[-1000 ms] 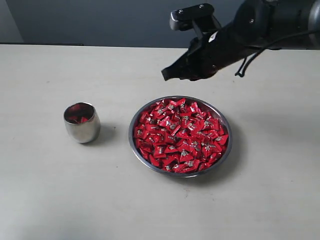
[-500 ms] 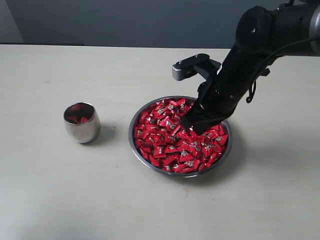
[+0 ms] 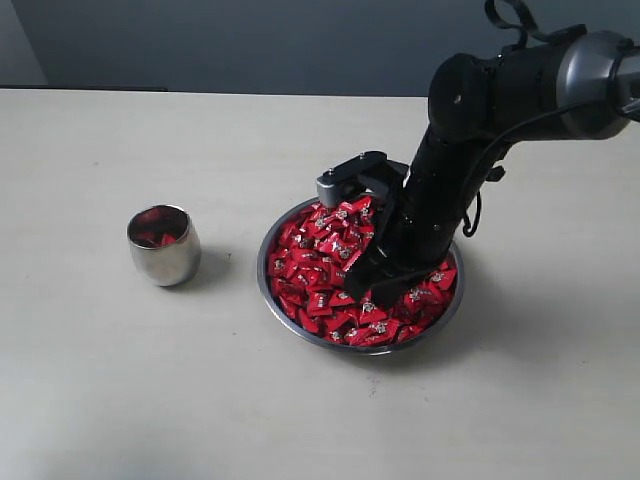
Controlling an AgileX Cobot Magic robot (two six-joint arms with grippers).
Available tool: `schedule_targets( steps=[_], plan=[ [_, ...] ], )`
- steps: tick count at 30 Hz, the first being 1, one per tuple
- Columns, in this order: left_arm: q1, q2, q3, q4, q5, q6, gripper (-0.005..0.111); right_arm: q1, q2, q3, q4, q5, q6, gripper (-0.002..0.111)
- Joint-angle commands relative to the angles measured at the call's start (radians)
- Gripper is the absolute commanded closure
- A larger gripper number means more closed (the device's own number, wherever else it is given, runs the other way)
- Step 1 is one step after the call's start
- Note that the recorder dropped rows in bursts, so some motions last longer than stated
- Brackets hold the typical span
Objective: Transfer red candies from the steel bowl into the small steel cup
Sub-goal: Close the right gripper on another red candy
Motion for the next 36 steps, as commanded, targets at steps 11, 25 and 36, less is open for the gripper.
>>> schedule_targets(
  steps=[11,25,36],
  plan=[
    [0.001,-0.004,0.004,0.001,-0.002,-0.003,0.106,0.004,0.004,0.003,-0.038,-0.02,-0.005,0.069],
    [0.001,-0.004,0.004,0.001,-0.002,-0.003,0.106,0.004,0.004,0.003,-0.137,-0.072,0.07,0.066],
    [0.001,-0.004,0.004,0.001,-0.002,-0.003,0.106,0.004,0.041,0.003,-0.117,-0.072,0.07,0.066]
  ],
)
